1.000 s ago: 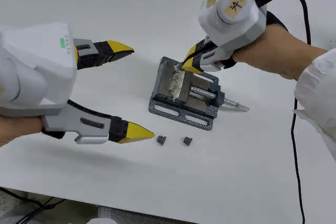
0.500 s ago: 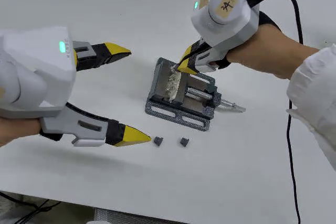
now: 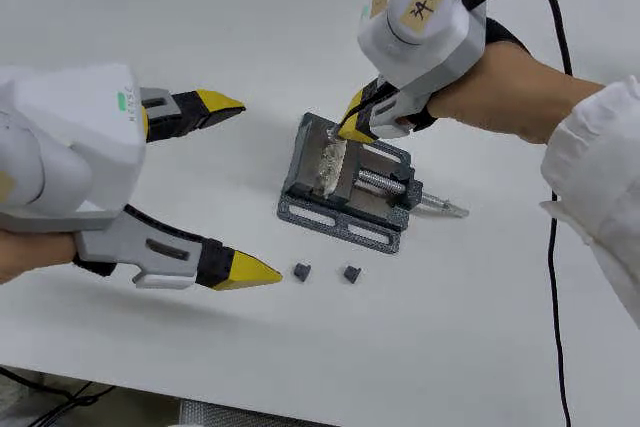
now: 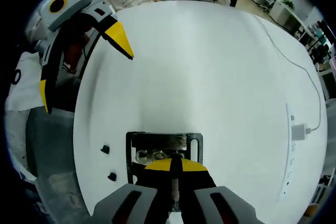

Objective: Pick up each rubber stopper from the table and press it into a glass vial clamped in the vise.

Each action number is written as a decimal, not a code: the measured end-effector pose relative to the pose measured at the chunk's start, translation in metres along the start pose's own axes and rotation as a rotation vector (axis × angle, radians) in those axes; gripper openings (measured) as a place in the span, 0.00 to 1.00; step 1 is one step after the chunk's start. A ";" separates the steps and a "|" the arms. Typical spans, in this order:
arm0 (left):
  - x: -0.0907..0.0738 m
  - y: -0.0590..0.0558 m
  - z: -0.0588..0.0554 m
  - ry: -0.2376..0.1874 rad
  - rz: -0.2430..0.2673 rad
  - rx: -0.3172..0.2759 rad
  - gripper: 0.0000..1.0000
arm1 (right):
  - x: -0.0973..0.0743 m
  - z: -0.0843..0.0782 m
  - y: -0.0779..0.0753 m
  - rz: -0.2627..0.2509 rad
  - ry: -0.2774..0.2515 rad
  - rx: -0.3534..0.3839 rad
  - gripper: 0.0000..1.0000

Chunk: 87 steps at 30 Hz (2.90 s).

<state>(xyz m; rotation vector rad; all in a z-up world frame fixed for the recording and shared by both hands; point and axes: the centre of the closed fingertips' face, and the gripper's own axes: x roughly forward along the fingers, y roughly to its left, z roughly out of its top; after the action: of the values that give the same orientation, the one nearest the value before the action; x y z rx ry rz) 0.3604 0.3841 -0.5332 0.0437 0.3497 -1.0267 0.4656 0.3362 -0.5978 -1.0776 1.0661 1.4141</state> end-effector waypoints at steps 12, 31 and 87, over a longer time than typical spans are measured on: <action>0.003 0.002 0.006 -0.013 0.001 0.008 0.90 | 0.001 -0.001 0.003 -0.008 0.020 -0.014 0.00; 0.003 -0.006 0.019 -0.002 -0.004 0.047 0.88 | -0.003 0.002 0.014 -0.056 0.037 -0.019 0.00; -0.009 -0.025 0.016 0.113 -0.033 0.124 0.86 | -0.083 -0.026 0.061 -0.174 -0.539 0.274 0.34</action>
<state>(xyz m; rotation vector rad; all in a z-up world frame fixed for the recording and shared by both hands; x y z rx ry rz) 0.3387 0.3756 -0.5122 0.2085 0.3902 -1.0803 0.4135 0.2884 -0.5184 -0.5300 0.7243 1.2721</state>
